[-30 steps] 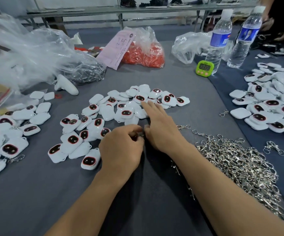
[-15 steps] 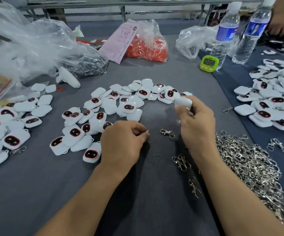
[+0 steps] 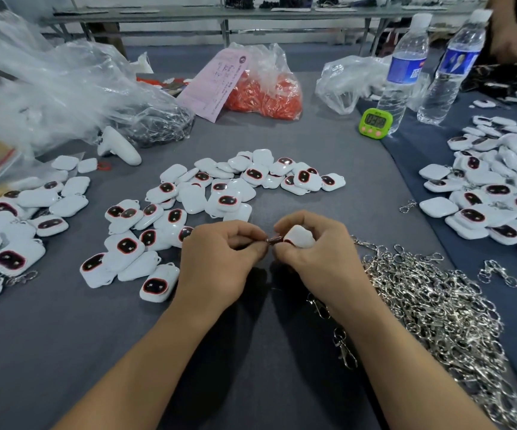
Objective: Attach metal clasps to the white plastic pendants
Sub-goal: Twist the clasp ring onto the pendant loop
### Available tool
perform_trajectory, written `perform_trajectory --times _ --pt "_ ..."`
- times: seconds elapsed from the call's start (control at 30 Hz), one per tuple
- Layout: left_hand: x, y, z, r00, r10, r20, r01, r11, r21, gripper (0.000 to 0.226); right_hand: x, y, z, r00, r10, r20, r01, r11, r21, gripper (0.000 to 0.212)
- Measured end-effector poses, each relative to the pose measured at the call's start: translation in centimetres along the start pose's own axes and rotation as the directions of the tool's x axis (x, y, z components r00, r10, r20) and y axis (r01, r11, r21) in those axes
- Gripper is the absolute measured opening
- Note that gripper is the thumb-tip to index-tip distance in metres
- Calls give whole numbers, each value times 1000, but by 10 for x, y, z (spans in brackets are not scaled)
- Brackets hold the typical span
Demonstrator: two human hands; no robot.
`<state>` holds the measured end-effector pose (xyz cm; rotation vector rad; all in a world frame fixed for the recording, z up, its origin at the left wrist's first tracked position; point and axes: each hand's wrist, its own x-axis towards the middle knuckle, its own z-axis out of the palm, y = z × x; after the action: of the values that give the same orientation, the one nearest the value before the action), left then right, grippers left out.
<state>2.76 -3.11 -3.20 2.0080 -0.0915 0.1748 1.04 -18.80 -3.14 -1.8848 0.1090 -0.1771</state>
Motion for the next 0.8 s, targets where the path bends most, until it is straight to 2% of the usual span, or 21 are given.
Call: perform_trajectory --times 0.07,0.17,0.27,0.4,0.6,0.8 --pt "0 0 -2 1000 -7 12 7 999 -49 23 0 -3 0 1000 14 4 -14 996 88 9" --pt "0 1 -3 999 -20 26 23 993 -116 22 2 -5 -2 999 42 7 -43 980 192 10" --pt "0 2 -3 999 -6 34 9 995 -101 22 2 -5 -2 997 75 -4 -72 973 218 12" --pt "-2 1 -4 999 20 -25 -21 1000 -17 23 3 -6 -3 993 118 -20 -108 956 274 16" --pt "-2 1 -2 993 30 112 -21 997 -77 26 3 -8 -5 996 90 7 -88 947 309 20" --pt "-1 1 0 998 12 62 -7 996 -88 17 2 -10 -9 995 98 0 -93 944 316 18"
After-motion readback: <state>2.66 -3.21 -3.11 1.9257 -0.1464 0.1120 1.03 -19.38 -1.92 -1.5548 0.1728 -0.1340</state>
